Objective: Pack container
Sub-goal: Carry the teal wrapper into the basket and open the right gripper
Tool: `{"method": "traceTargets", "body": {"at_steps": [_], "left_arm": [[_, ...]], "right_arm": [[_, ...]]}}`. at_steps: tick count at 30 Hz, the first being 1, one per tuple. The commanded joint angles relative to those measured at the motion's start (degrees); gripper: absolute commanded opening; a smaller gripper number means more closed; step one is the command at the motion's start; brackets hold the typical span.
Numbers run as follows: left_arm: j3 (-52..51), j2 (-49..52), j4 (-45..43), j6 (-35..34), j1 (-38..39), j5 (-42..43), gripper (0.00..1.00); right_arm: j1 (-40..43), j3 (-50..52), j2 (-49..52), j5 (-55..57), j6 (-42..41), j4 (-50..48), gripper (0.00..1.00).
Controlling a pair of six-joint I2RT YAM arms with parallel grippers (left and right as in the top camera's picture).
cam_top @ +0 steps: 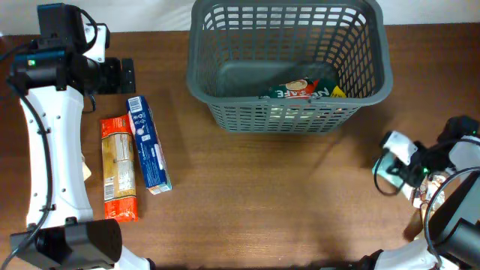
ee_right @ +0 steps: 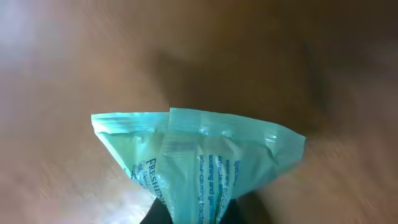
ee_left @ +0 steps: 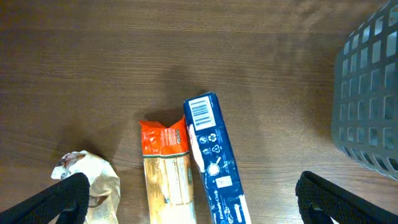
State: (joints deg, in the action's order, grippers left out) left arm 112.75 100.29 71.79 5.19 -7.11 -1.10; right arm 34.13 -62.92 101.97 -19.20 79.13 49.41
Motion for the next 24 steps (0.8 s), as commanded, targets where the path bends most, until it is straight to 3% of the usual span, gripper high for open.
{"method": "traceTargets", "body": {"at_steps": [1, 4, 10, 15, 24], "left_arm": [[0.52, 0.63, 0.2, 1.16, -0.17, -0.2, 0.99], [0.52, 0.63, 0.2, 1.16, -0.17, -0.2, 0.99], [0.52, 0.63, 0.2, 1.16, -0.17, -0.2, 0.99], [0.52, 0.63, 0.2, 1.16, -0.17, -0.17, 0.99], [0.52, 0.63, -0.2, 1.16, -0.17, -0.17, 0.99]], "right_arm": [[-0.35, -6.67, -0.39, -0.9, -21.07, 0.55, 0.04], [-0.37, -14.71, -0.42, -0.98, -33.42, 3.8, 0.03], [-0.35, -28.89, -0.42, -1.51, -43.32, 10.05, 0.04], [-0.35, -42.4, -0.42, -4.26, -56.35, 13.79, 0.03], [-0.66, -61.29, -0.42, -25.73, -68.04, 13.64, 0.03]]}}
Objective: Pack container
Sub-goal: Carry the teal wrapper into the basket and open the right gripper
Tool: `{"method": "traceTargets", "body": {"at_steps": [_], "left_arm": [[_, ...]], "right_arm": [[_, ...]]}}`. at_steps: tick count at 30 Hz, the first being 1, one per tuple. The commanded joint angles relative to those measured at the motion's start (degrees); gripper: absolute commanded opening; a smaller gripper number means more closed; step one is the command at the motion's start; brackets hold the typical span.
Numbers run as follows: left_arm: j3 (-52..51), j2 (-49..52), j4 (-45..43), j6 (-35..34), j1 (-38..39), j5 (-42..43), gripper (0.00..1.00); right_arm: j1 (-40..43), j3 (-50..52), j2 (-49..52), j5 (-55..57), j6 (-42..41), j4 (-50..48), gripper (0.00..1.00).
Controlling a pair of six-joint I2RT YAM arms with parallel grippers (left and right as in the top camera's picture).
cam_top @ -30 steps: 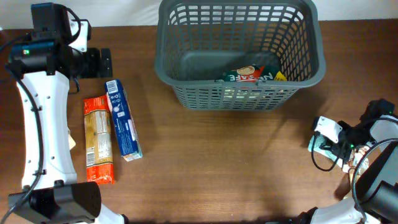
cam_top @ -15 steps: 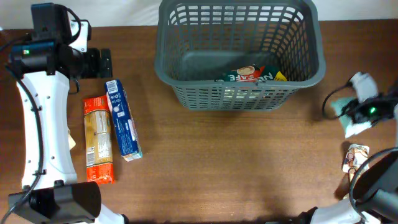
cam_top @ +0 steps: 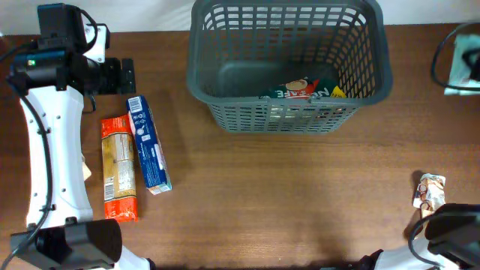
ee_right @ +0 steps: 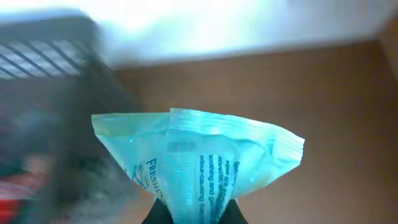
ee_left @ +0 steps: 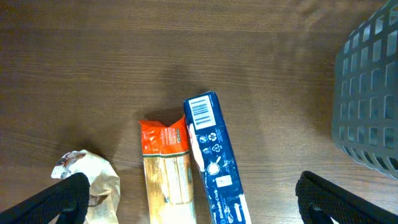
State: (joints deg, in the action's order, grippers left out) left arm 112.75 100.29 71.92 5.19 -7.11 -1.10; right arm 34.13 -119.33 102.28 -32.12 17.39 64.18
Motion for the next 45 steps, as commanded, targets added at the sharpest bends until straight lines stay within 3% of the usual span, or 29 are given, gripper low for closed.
{"method": "traceTargets", "body": {"at_steps": [1, 6, 14, 21, 27, 28, 29, 30, 40, 45], "left_arm": [[0.52, 0.63, -0.61, 1.16, -0.17, -0.15, 0.99], [0.52, 0.63, -1.51, 1.16, -0.17, -0.15, 0.99], [0.52, 0.63, -1.22, 1.14, -0.17, 0.15, 0.99], [0.52, 0.63, -1.2, 1.14, -0.17, 1.81, 0.99], [0.52, 0.63, -1.18, 1.14, -0.17, 1.81, 0.99], [0.52, 0.63, -1.16, 1.16, -0.17, 1.81, 0.99], [0.52, 0.63, -1.14, 1.14, -0.17, 1.81, 0.99], [0.52, 0.63, -0.94, 1.16, -0.17, 1.81, 0.99], [0.52, 0.63, -0.33, 1.16, -0.17, 1.79, 0.99], [0.52, 0.63, -0.31, 1.16, -0.17, 1.79, 0.99]], "right_arm": [[-1.14, -6.21, -0.72, -15.39, -8.09, -2.4, 0.03], [-8.68, -7.43, -0.7, -18.62, -13.42, -8.81, 0.03], [-25.94, -7.43, -0.7, -10.56, -15.13, -14.88, 0.03], [-37.13, -7.41, 0.22, 0.46, -12.48, -7.13, 0.03], [-41.55, -7.32, 4.2, 4.74, -10.12, 0.59, 0.04], [-41.64, -7.32, 4.96, 4.7, -10.14, 1.11, 0.13], [-41.66, -7.32, 5.33, 4.46, -10.14, 1.4, 0.41], [-41.66, -7.32, 6.14, 3.98, -10.14, 1.9, 0.99], [-40.98, -7.45, 4.55, 3.96, -10.14, 1.84, 0.99], [-33.79, -11.04, -1.4, 11.34, -13.33, 4.35, 0.99]]}}
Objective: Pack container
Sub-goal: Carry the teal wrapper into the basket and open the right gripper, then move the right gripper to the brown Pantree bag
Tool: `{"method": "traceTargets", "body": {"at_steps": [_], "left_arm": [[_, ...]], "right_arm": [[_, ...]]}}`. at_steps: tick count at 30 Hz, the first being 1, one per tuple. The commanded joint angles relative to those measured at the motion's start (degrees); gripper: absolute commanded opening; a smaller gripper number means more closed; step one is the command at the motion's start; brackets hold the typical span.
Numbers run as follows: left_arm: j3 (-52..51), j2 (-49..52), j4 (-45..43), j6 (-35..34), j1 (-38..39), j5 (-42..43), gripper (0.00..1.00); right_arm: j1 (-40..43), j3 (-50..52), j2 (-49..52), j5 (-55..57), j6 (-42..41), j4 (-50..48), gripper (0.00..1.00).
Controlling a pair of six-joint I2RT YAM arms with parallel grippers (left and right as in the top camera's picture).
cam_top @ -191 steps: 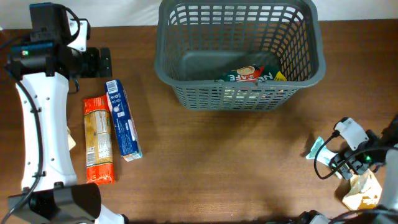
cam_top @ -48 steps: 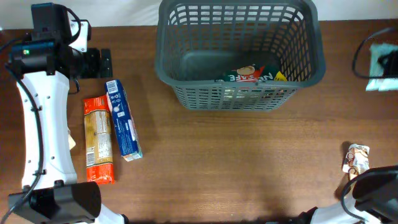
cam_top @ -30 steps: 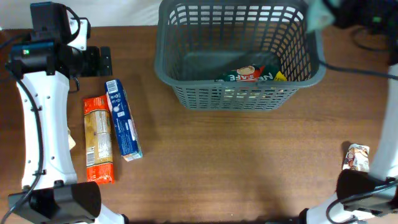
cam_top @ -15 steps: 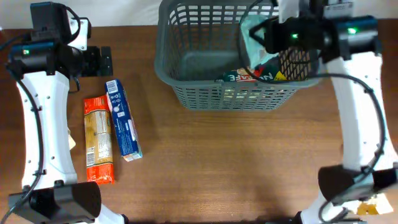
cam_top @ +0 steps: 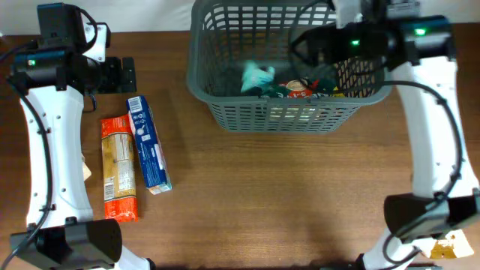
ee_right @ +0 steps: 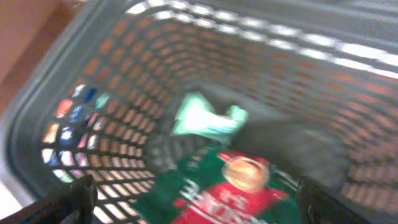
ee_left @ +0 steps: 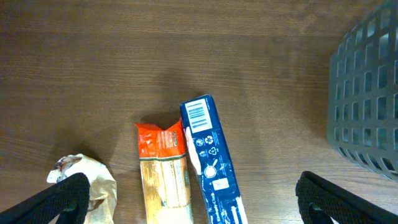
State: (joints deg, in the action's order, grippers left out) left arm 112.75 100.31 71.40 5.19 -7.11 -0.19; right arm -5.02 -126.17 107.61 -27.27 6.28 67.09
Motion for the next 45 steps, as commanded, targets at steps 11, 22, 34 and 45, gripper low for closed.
{"method": "traceTargets", "body": {"at_steps": [11, 22, 34, 45], "left_arm": [[0.52, 0.61, -0.44, 1.16, -0.17, 0.87, 0.99], [0.52, 0.63, -0.74, 1.16, -0.17, 0.87, 0.99], [0.52, 0.63, -1.25, 1.16, -0.17, 0.87, 0.99], [0.52, 0.63, -3.41, 1.16, -0.2, 2.8, 0.99]], "right_arm": [[31.28, -5.7, -13.51, 23.85, -6.86, 26.18, 0.99], [45.24, 12.92, -22.03, 35.47, -28.2, 30.18, 0.99], [51.91, 52.57, -55.78, 39.52, -37.05, 20.57, 0.99], [51.98, 71.21, -68.0, 53.44, -80.26, 12.46, 0.99]]}}
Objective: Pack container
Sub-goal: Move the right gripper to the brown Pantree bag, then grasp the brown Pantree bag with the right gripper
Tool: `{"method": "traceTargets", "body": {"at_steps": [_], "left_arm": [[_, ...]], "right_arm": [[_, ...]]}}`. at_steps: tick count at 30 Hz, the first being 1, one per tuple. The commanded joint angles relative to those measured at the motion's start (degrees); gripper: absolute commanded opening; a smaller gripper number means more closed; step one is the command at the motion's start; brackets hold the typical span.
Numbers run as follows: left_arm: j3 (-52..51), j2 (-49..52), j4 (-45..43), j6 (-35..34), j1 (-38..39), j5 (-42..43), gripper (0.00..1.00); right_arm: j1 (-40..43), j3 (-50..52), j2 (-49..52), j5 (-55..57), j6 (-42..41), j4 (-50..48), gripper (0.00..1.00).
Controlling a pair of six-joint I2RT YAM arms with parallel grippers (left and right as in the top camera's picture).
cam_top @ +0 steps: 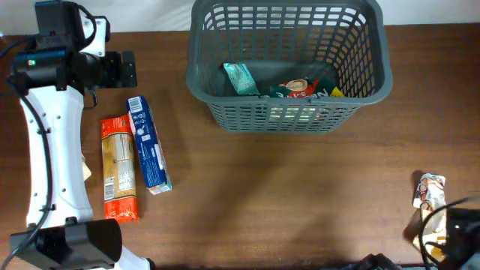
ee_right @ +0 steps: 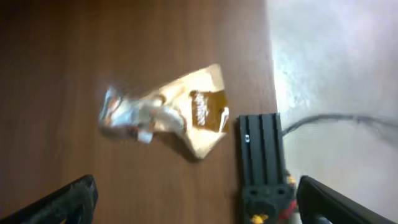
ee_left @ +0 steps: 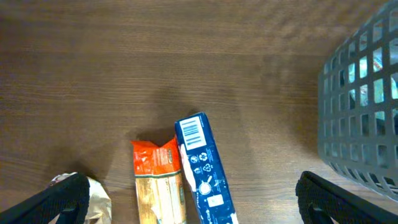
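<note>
The grey basket stands at the back middle. Inside it lie a teal packet and a green and red bag. On the table to the left, a blue box lies beside an orange pasta packet. My left gripper hangs open high above the far ends of these two, holding nothing. A crumpled beige wrapper lies near the table's right edge. Just short of it, my right gripper stands open and empty. In the overhead view only a bit of the right arm shows.
Another crumpled wrapper lies left of the pasta packet, partly under my left arm. A black rail mount sits at the table's right edge beside the beige wrapper. The basket's wall rises to the right of the left gripper.
My right arm has left the basket and now hangs over the beige wrapper at the table's right edge. The teal packet lies still in the basket's left part. The left gripper has shifted slightly.
My right gripper was shut on the teal packet low at the right of the table. Then it held the packet up beside the basket. Later it was open over the basket with the packet inside. Now it is open above the beige wrapper.
</note>
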State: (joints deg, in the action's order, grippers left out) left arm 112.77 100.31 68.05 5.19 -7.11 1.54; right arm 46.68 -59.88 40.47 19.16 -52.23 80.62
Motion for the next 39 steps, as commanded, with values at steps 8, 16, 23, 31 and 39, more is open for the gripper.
{"method": "traceTargets", "body": {"at_steps": [8, 16, 23, 31, 39], "left_arm": [[0.5, 0.63, 0.09, 1.16, -0.17, 1.11, 0.99], [0.5, 0.63, 0.76, 1.14, -0.17, 1.29, 0.99], [0.5, 0.63, 1.49, 1.14, -0.17, 2.43, 0.99], [0.5, 0.63, 2.12, 1.16, -0.17, 3.82, 0.99], [0.5, 0.63, 2.75, 1.14, -0.17, 3.82, 0.99]], "right_arm": [[0.28, 24.0, 1.86, 6.21, -40.22, -17.77, 0.99], [0.28, 25.94, 5.6, 1.64, -40.22, -28.57, 0.99], [0.28, 25.97, 7.67, -2.03, -50.03, -37.07, 0.99], [0.28, 25.97, 19.32, -5.46, -67.25, -40.76, 0.99], [0.28, 25.97, 32.22, -7.72, -67.25, -49.53, 0.99]]}}
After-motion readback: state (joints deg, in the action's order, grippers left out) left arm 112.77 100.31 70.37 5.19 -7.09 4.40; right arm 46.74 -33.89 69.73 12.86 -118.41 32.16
